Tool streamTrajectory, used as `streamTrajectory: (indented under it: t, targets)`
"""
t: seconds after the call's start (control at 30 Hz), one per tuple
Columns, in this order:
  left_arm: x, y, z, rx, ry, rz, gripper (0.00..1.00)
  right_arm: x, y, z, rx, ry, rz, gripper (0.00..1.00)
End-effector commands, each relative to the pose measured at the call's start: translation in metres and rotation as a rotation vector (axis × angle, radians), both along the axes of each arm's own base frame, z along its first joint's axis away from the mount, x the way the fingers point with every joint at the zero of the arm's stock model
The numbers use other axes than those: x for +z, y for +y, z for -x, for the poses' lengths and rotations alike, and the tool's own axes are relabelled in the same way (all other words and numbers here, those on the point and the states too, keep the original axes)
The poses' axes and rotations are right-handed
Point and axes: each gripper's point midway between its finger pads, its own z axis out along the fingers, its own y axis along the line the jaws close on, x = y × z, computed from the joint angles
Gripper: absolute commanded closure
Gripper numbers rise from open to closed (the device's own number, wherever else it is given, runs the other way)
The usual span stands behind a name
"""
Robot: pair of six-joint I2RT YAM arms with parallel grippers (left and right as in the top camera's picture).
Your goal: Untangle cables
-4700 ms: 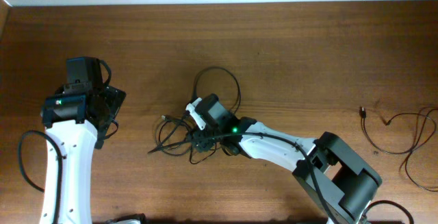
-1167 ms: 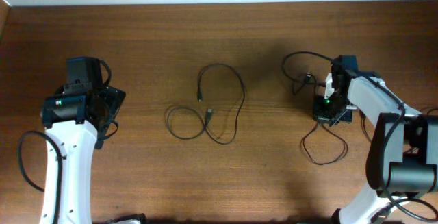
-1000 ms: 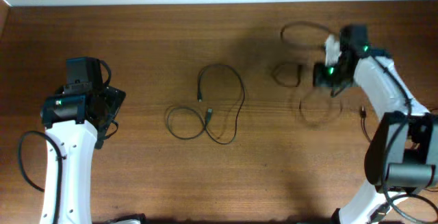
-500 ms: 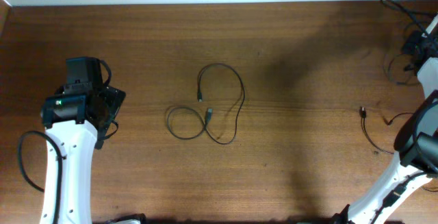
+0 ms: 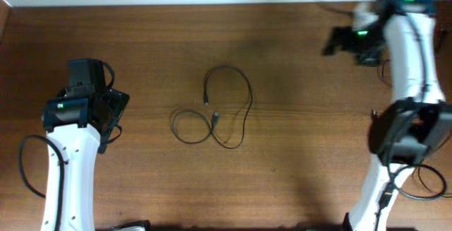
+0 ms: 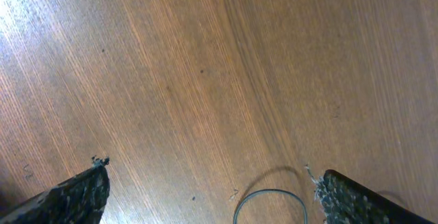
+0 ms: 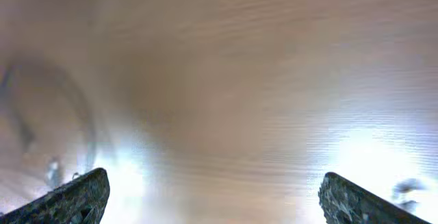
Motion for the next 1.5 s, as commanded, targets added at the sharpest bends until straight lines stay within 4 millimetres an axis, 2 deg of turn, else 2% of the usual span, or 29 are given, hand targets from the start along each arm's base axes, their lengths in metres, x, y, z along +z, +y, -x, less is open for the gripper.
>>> streamTrajectory:
  t: [0.0,0.07,0.13,0.17,0.2,0.23,0.27,0.33,0.37,0.4,0.47,0.5,0.53,0.57,0.6,0.7,0.77,0.8,0.87,0.93,0.97,1.0,1.07,1.13,1.2,1.3,1.4,1.43,1.47]
  targets:
    - [0.003,0.003,0.001,-0.002,-0.003,-0.018,0.01,0.007,0.090,0.036,0.172,0.086,-0.047,0.01]
    - [0.003,0.004,0.001,-0.002,-0.003,-0.019,0.01,0.013,0.133,0.060,0.235,0.124,-0.042,0.01]
    - [0.002,-0.004,-0.002,-0.028,-0.013,0.022,0.01,0.039,0.158,0.087,0.307,0.095,-0.014,0.01]
    - [0.003,-0.012,-0.008,-0.150,-0.016,0.033,0.01,0.048,0.157,0.094,0.305,0.084,0.017,0.01]
    - [0.006,-0.026,-0.020,-0.387,-0.030,0.035,0.01,0.062,0.155,0.101,0.308,0.055,0.045,0.01]
    - [0.013,-0.052,-0.028,-0.670,-0.073,0.069,0.01,0.082,0.152,0.109,0.308,0.002,0.058,0.01]
    - [0.020,-0.072,-0.029,-0.832,-0.108,0.096,0.03,0.094,0.152,0.114,0.312,-0.029,0.051,0.01]
    - [0.037,-0.121,-0.012,-1.149,-0.178,0.122,0.10,0.119,0.145,0.127,0.311,-0.085,0.054,0.01]
    - [0.047,-0.144,0.000,-1.301,-0.216,0.109,0.09,0.127,0.139,0.134,0.307,-0.098,0.071,0.01]
    - [0.062,-0.172,0.025,-1.472,-0.250,0.047,0.10,0.133,0.130,0.139,0.299,-0.112,0.105,0.01]
    - [0.087,-0.188,0.068,-1.575,-0.318,-0.020,0.09,0.135,0.125,0.147,0.272,-0.119,0.107,0.01]
    - [0.099,-0.178,0.079,-1.557,-0.350,-0.112,0.01,0.131,0.127,0.147,0.275,-0.127,0.104,0.01]
    - [0.105,-0.161,0.084,-1.511,-0.348,-0.213,0.01,0.118,0.131,0.145,0.283,-0.136,0.100,0.01]
    - [0.116,-0.134,0.093,-1.425,-0.342,-0.362,0.01,0.083,0.140,0.148,0.268,-0.078,0.086,0.01]
    - [0.120,-0.119,0.104,-1.380,-0.332,-0.429,0.01,0.057,0.148,0.150,0.247,-0.035,0.062,0.01]
    - [0.129,-0.113,0.122,-1.358,-0.390,-0.470,0.01,-0.019,0.196,0.147,0.327,-0.064,-0.136,0.01]
    - [0.129,-0.113,0.123,-1.357,-0.390,-0.471,0.01,-0.053,0.216,0.149,0.378,-0.130,-0.167,0.02]
    - [0.129,-0.113,0.123,-1.357,-0.390,-0.471,0.01,-0.077,0.235,0.150,0.425,-0.200,-0.180,0.02]
    - [0.129,-0.113,0.123,-1.357,-0.390,-0.471,0.01,-0.115,0.254,0.150,0.469,-0.238,-0.135,0.02]
    - [0.129,-0.113,0.123,-1.357,-0.389,-0.471,0.01,-0.137,0.276,0.154,0.512,-0.246,-0.140,0.02]
    - [0.126,-0.112,0.125,-1.360,-0.376,-0.464,0.01,-0.139,0.288,0.153,0.527,-0.290,-0.131,0.02]
    - [0.124,-0.112,0.127,-1.363,-0.366,-0.458,0.01,-0.139,0.289,0.148,0.453,-0.310,-0.088,0.02]
    - [0.118,-0.111,0.132,-1.371,-0.335,-0.443,0.01,-0.141,0.279,0.136,0.300,-0.373,0.042,0.02]
    - [0.115,-0.110,0.135,-1.375,-0.316,-0.433,0.01,-0.134,0.287,0.131,0.262,-0.434,0.053,0.02]
    - [0.115,-0.110,0.135,-1.375,-0.316,-0.433,0.01,-0.132,0.284,0.125,0.175,-0.451,0.060,0.02]
    - [0.115,-0.110,0.135,-1.375,-0.315,-0.433,0.01,-0.125,0.290,0.117,0.204,-0.510,0.059,0.02]
    - [0.115,-0.110,0.135,-1.375,-0.316,-0.433,0.01,-0.124,0.300,0.127,0.233,-0.526,0.066,0.02]
    - [0.115,-0.110,0.135,-1.375,-0.316,-0.433,0.01,-0.125,0.299,0.128,0.228,-0.554,0.113,0.02]
    - [0.115,-0.110,0.135,-1.375,-0.316,-0.433,0.01,-0.135,0.298,0.130,0.232,-0.555,0.145,0.02]
